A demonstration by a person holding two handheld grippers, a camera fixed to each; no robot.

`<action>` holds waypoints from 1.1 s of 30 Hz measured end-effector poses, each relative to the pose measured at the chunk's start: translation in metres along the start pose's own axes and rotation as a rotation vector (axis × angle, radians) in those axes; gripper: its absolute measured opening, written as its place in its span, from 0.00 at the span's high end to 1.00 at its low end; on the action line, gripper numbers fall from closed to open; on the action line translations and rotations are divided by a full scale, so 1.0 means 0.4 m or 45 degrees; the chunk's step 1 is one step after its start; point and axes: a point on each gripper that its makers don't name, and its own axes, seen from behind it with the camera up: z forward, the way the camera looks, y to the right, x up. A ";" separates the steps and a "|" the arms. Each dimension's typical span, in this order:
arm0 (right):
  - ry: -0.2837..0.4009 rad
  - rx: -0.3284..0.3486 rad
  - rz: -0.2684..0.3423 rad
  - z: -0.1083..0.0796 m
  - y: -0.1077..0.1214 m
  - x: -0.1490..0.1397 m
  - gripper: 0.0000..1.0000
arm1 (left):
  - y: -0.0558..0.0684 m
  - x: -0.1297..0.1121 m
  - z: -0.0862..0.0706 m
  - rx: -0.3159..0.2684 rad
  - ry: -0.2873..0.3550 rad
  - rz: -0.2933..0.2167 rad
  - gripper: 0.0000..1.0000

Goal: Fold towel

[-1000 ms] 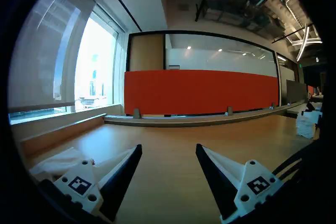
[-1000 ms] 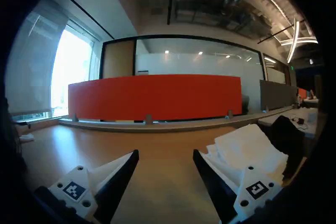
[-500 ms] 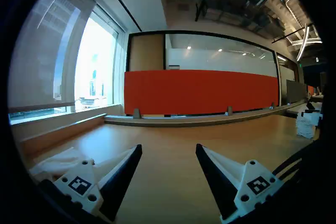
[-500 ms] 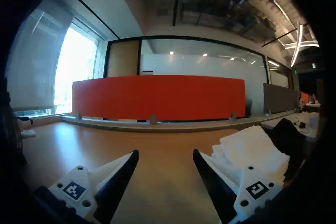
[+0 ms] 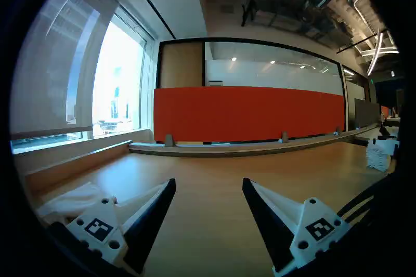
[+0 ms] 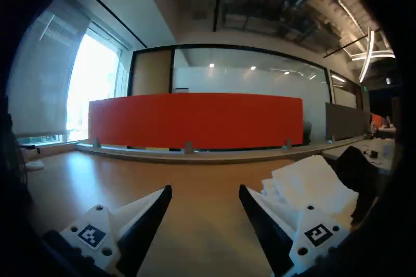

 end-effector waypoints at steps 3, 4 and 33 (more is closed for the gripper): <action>0.000 -0.001 0.000 -0.001 0.000 0.001 0.00 | 0.000 0.000 0.000 0.000 0.000 0.000 0.05; 0.000 -0.001 0.000 -0.001 0.000 0.001 0.00 | 0.000 0.000 0.000 0.000 0.000 0.000 0.05; -0.003 0.003 0.001 0.001 -0.001 -0.004 0.00 | -0.001 0.003 0.000 0.000 0.000 0.000 0.05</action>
